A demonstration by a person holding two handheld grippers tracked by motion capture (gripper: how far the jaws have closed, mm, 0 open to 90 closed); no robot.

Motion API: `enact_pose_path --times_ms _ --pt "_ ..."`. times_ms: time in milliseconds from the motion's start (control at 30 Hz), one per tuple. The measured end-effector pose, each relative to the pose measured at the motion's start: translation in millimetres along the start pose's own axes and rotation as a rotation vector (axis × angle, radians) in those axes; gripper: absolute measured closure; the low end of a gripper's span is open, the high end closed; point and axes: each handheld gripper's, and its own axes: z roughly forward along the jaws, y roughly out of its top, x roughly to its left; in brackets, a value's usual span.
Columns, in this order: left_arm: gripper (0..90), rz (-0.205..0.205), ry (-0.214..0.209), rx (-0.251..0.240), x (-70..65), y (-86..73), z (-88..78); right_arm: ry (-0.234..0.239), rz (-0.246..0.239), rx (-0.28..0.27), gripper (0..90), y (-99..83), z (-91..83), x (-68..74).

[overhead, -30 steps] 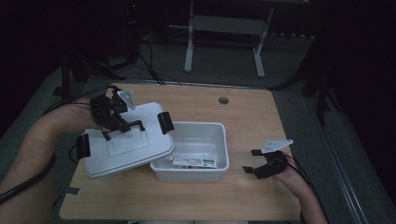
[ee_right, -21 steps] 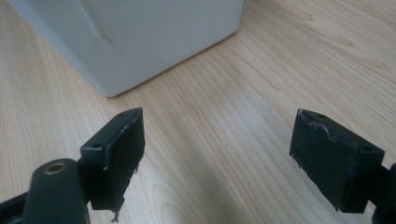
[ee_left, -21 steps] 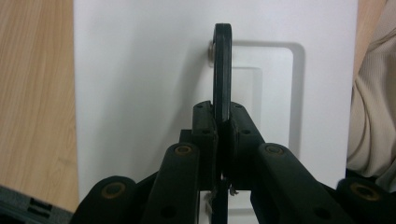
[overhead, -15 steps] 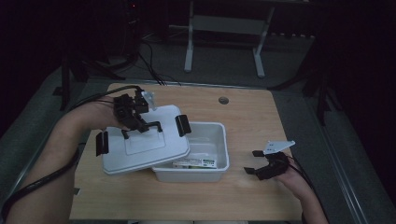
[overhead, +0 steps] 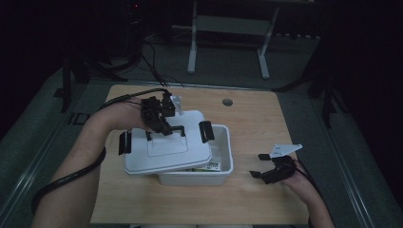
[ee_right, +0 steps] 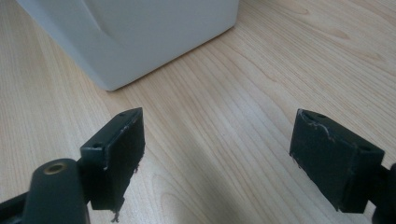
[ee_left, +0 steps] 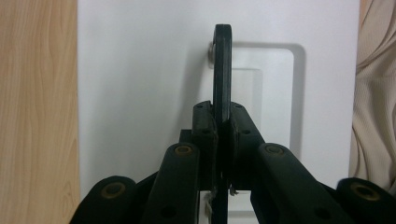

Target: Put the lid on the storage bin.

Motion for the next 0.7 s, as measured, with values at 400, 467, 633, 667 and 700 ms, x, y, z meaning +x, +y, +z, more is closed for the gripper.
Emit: enact_pose_path --times_ms 400,467,633,667,700 --pt "83.5 0.064 -0.036 -0.021 1.0 38.0 22.0 -0.006 0.002 -0.003 17.7 -4.2 -5.9 -1.6" --pt "83.5 0.083 -0.046 -0.013 -0.6 44.3 26.8 -0.006 0.003 -0.001 17.7 -4.9 -5.6 -2.0" --pt "83.4 0.108 -0.053 -0.016 -1.9 56.6 37.0 -0.004 0.004 0.000 17.7 -5.4 -4.9 -2.0" --pt "83.4 0.115 -0.053 -0.016 -1.9 58.2 39.3 -0.005 0.002 -0.002 17.7 -5.4 -4.8 -1.7" --pt "83.4 0.115 -0.053 -0.016 -1.9 58.2 39.3 -0.005 0.002 -0.002 17.7 -5.4 -4.8 -1.7"
